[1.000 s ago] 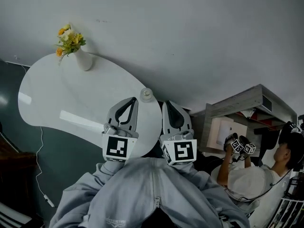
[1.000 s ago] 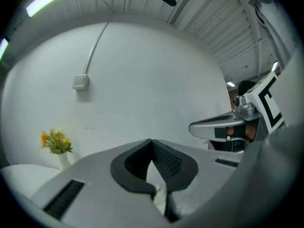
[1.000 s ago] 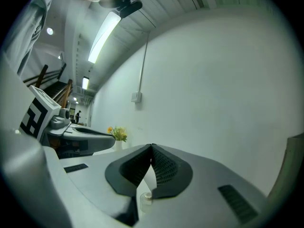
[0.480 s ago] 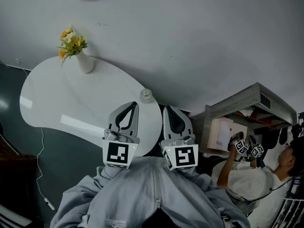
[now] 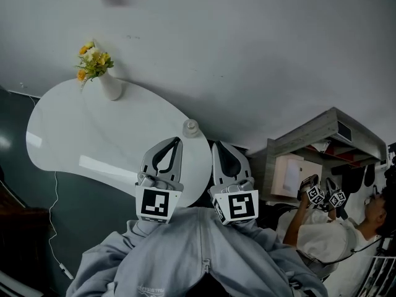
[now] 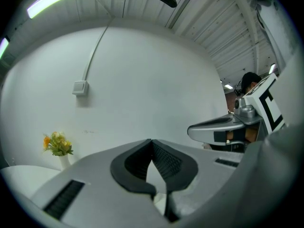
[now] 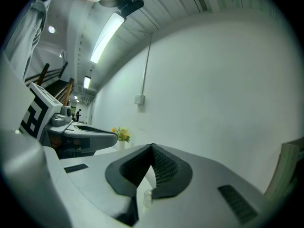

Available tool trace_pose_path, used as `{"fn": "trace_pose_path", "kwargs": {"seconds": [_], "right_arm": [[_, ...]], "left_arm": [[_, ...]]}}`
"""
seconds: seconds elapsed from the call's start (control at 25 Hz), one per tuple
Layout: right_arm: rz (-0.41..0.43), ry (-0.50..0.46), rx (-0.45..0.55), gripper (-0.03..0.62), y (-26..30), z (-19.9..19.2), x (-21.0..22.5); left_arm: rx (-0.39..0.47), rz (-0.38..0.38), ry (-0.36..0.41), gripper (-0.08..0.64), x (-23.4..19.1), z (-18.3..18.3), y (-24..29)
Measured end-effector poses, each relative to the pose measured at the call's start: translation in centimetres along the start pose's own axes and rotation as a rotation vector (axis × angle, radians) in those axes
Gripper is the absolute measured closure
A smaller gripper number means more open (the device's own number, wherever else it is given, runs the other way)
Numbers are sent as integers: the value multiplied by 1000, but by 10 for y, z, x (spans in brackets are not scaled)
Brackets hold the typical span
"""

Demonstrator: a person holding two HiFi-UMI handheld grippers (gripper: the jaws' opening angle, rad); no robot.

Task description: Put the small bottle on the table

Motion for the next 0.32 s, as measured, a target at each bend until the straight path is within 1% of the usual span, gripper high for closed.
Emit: {"fn": "trace_pose_path", "kwargs": {"seconds": [0.32], "right_arm": [[-21,10,14,566,2,-8,-11]], "left_arm": [[9,-20,7,552,-1,-8,-1]]}}
Point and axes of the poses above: the fingertips, and each gripper's own axes: y forward along the fingers, x to its right, z out of its top, the point moved 10 cm from there along -y, backward along the fingers, and after that the axes turned 10 degrees about -x, right-handed, at the moved point
